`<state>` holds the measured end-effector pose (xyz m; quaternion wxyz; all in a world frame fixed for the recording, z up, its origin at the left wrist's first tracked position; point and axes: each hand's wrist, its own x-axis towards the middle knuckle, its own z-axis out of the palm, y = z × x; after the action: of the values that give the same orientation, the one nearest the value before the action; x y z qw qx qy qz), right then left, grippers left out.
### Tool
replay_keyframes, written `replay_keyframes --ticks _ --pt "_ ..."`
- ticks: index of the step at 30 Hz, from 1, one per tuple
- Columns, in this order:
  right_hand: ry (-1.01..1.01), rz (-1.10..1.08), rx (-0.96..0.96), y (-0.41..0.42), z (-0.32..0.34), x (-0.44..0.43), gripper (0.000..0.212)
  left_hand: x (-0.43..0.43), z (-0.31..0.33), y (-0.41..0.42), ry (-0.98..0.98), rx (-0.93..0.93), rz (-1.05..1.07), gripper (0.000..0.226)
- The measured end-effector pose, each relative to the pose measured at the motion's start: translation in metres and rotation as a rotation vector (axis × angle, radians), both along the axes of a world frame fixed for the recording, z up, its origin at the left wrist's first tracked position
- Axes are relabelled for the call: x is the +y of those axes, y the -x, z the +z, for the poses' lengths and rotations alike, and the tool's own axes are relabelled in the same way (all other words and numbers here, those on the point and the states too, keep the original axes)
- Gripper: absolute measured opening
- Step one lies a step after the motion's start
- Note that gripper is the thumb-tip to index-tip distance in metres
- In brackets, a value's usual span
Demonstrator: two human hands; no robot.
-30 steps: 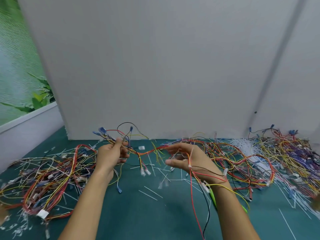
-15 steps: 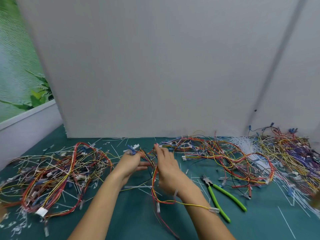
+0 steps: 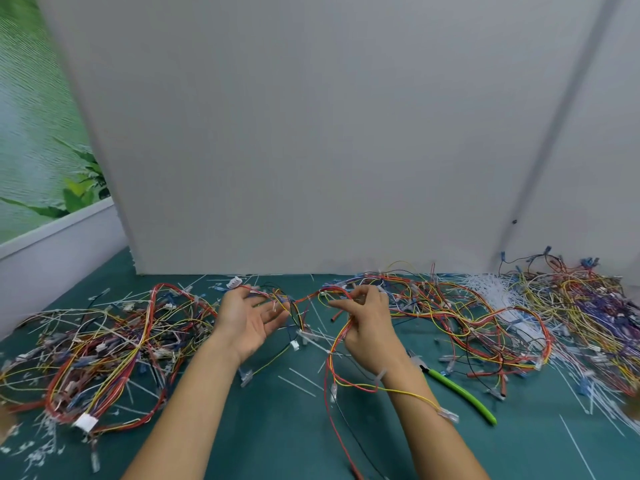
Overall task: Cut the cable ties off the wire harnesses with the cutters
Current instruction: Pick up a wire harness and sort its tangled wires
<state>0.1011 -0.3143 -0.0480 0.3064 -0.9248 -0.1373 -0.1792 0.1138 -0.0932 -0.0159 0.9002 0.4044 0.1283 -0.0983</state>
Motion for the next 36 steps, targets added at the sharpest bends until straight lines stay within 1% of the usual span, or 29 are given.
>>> replay_keyframes --ticks 3,5,8,9,10,11,12,14,16,17,20,21,23,24,26,27,28,30,31,33,36 --pt "-0.066 -0.024 -0.113 0.002 0.003 -0.001 0.061 -0.003 0.002 0.0 0.076 -0.016 0.014 0.033" --pt "-0.062 0.041 -0.113 0.002 0.008 -0.006 0.059 -0.004 0.003 0.001 0.131 -0.031 0.042 0.025" --pt "-0.012 0.174 0.071 0.003 0.02 -0.014 0.051 -0.003 0.005 0.0 0.223 -0.072 0.075 0.026" --pt "-0.001 0.204 0.138 0.004 0.022 -0.016 0.051 -0.002 0.005 0.001 0.253 -0.088 0.086 0.032" --pt "-0.008 0.227 0.21 0.005 0.024 -0.017 0.053 -0.002 0.006 0.0 0.282 -0.099 0.101 0.043" --pt "-0.035 0.248 0.286 0.007 0.025 -0.017 0.055 -0.001 0.006 -0.001 0.309 -0.105 0.119 0.053" --pt "-0.087 0.273 0.363 0.009 0.026 -0.017 0.056 -0.001 0.006 -0.001 0.332 -0.117 0.129 0.056" --pt "-0.238 0.362 0.504 0.013 0.027 -0.018 0.051 -0.001 0.008 0.002 0.354 -0.143 0.124 0.045" --pt "-0.343 0.485 0.611 0.016 0.027 -0.019 0.045 -0.002 0.01 0.005 0.366 -0.169 0.103 0.026" --pt "-0.368 0.529 0.662 0.017 0.027 -0.02 0.045 -0.002 0.01 0.006 0.383 -0.17 0.089 0.024" --pt "-0.371 0.532 0.767 0.017 0.025 -0.021 0.046 -0.004 0.01 0.007 0.386 -0.17 0.061 0.037" --pt "-0.348 0.502 0.754 0.016 0.025 -0.02 0.045 -0.006 0.01 0.006 0.361 -0.173 0.05 0.039" --pt "-0.289 0.412 0.638 0.014 0.028 -0.018 0.033 -0.01 0.011 0.006 0.314 -0.179 0.02 0.032" --pt "-0.277 0.366 0.58 0.013 0.029 -0.016 0.035 -0.013 0.011 0.006 0.29 -0.184 0.006 0.026" --pt "-0.284 0.299 0.486 0.014 0.032 -0.012 0.053 -0.018 0.008 0.006 0.223 -0.194 -0.029 0.021" --pt "-0.289 0.288 0.439 0.015 0.032 -0.009 0.055 -0.021 0.007 0.006 0.19 -0.198 -0.048 0.025" --pt "-0.315 0.295 0.399 0.015 0.032 -0.006 0.048 -0.024 0.005 0.006 0.168 -0.201 -0.064 0.031" --pt "-0.423 0.321 0.373 0.016 0.032 -0.002 0.023 -0.027 0.0 0.005 0.138 -0.2 -0.104 0.04" --pt "-0.487 0.331 0.372 0.017 0.033 -0.002 0.015 -0.028 -0.001 0.005 0.111 -0.199 -0.131 0.039" --pt "-0.63 0.338 0.353 0.016 0.036 -0.005 0.012 -0.029 -0.003 0.005 0.026 -0.194 -0.167 0.035" --pt "-0.864 0.284 0.301 0.013 0.043 -0.014 0.015 -0.028 -0.006 0.004 -0.088 -0.185 -0.153 0.034"
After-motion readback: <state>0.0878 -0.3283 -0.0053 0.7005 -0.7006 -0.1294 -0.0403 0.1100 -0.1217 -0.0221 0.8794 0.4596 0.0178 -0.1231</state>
